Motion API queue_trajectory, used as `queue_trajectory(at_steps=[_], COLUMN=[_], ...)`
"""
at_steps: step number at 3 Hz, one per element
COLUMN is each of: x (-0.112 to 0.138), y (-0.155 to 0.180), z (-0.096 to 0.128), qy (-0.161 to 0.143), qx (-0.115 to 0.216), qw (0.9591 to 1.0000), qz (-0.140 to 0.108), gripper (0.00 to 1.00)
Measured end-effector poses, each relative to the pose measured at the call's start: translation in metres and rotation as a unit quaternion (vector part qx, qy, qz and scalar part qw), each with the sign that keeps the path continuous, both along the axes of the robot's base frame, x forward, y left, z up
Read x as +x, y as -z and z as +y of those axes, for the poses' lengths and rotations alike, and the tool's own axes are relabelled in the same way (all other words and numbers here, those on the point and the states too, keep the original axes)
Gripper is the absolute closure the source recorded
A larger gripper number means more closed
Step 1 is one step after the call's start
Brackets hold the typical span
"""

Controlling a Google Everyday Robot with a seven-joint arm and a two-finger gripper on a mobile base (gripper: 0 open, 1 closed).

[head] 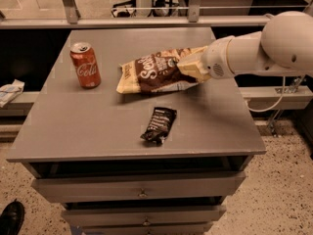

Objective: Move brown chip bag near rxbar chocolate

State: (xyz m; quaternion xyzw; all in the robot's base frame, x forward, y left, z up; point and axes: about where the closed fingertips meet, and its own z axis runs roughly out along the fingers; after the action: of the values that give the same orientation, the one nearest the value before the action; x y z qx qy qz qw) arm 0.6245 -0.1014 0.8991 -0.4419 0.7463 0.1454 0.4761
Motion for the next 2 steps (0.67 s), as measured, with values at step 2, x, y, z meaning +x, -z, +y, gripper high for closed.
queue_trajectory(at_steps=[2], x=[-0.0196], y=[-0.0022], z=[0.0006], qy=[0.008], qx=[0.003], qw=[0.9998], qz=[0.016], gripper=[1.0])
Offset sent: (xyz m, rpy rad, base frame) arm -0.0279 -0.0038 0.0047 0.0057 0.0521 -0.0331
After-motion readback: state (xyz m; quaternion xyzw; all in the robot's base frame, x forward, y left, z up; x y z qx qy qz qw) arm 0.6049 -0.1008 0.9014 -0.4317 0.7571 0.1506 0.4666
